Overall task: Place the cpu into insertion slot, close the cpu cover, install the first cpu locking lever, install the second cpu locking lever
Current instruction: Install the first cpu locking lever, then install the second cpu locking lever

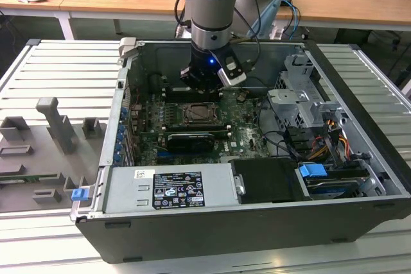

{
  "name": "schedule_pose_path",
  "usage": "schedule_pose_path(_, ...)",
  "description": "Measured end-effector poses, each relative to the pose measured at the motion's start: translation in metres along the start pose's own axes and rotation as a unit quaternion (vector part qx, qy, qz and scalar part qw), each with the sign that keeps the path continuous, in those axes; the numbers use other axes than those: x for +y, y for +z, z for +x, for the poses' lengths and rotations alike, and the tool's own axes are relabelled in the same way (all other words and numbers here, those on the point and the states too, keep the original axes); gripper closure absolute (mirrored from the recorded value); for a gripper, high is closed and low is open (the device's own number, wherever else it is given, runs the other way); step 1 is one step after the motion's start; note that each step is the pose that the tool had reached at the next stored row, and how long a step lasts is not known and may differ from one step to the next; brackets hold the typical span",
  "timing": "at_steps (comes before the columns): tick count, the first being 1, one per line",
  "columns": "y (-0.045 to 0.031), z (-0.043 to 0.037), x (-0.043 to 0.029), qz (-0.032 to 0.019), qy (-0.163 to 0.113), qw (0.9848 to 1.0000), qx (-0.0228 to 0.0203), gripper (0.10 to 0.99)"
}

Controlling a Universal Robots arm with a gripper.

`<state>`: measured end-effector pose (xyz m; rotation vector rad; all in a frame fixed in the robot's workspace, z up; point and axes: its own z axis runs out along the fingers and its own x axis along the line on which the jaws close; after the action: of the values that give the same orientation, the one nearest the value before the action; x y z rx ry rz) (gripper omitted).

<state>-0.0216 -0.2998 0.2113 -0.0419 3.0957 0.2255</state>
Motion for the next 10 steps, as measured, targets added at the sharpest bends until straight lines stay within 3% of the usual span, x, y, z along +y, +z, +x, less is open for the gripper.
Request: schedule_pose_path(10, -0.0009, 0.0002, -0.006, 0.0, 0.0, 1.0, 0.0, 0.98)
